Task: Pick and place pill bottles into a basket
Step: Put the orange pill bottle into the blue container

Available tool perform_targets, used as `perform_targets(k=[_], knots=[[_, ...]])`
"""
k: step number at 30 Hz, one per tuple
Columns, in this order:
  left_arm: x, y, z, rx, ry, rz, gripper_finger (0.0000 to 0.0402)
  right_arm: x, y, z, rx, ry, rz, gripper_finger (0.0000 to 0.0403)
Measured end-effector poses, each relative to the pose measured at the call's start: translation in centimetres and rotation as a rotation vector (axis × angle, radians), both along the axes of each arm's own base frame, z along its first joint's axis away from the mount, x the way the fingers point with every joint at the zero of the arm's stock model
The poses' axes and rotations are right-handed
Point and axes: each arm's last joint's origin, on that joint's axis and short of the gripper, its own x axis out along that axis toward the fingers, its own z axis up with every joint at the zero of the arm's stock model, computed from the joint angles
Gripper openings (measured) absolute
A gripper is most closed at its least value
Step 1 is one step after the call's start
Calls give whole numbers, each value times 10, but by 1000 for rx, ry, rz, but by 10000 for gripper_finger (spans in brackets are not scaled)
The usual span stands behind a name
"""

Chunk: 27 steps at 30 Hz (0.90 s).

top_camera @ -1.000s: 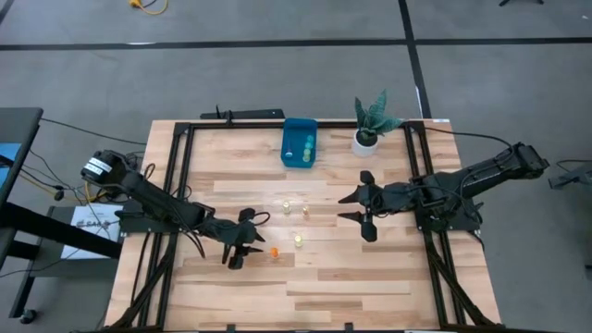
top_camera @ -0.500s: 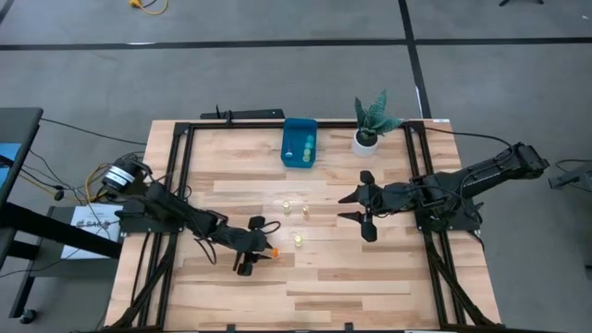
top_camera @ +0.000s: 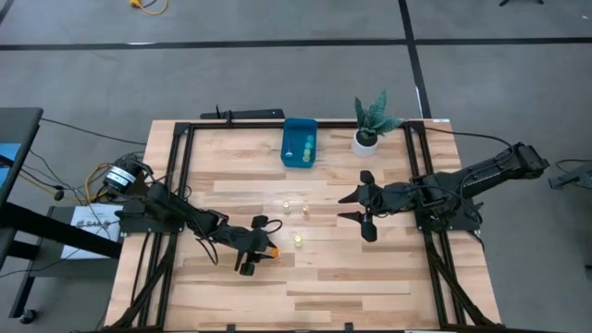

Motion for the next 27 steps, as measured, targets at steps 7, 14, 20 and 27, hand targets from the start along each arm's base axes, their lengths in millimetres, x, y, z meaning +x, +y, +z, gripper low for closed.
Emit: perform_targets(k=[7, 14, 20, 27], knots=[[1, 0, 2, 4, -23, -7, 137, 0, 0, 0, 0, 0, 0, 169], [3, 4, 2, 5, -22, 9, 137, 0, 0, 0, 0, 0, 1, 169], [4, 7, 2, 3, -21, 21, 132, 0, 0, 0, 0, 1, 1, 169], [4, 7, 3, -5, -31, 23, 95, 0, 0, 0, -5, 0, 3, 169]])
